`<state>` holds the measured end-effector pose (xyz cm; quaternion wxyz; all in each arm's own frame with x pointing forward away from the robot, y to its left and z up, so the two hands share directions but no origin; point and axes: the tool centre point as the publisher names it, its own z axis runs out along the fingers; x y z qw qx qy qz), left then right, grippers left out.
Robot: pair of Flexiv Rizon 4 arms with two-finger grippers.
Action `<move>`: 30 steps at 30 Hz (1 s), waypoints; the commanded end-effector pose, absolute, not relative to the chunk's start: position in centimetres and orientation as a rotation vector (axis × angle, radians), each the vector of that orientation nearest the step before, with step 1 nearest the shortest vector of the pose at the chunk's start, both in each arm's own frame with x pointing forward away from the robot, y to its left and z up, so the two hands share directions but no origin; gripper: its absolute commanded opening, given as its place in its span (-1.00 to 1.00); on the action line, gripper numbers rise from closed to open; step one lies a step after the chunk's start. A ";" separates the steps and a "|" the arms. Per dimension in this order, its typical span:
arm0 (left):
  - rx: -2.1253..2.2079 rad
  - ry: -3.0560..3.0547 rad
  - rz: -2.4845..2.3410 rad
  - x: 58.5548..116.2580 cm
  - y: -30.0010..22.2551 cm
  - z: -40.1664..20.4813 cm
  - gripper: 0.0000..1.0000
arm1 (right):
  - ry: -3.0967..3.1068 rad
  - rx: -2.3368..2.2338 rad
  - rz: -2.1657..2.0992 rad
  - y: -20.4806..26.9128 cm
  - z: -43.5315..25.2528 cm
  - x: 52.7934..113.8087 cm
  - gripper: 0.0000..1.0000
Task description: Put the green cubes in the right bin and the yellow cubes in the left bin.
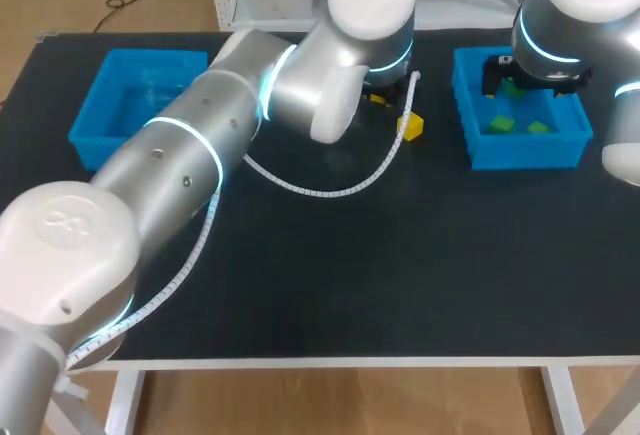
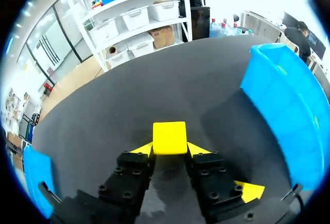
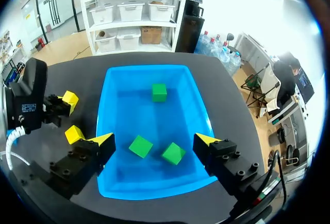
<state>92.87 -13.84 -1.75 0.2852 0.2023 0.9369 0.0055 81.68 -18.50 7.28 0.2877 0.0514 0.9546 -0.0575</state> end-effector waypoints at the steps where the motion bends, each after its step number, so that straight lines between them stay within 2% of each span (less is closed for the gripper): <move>1: 0.579 2.680 0.047 95.9 -14.5 -0.5 -1.00 | 2.540 0.139 -0.153 -18.6 7.2 81.4 1.00; 9: 0.664 2.638 -0.046 92.4 -9.6 4.7 -1.00 | 2.540 0.139 -0.153 -18.6 7.2 81.4 1.00; 21: 0.484 2.587 0.019 86.7 6.3 12.3 -1.00 | 2.540 0.139 -0.153 -18.6 7.2 81.4 1.00; 30: 0.238 2.606 0.145 83.6 16.6 12.6 -1.00 | 2.540 0.139 -0.153 -18.6 7.2 81.4 1.00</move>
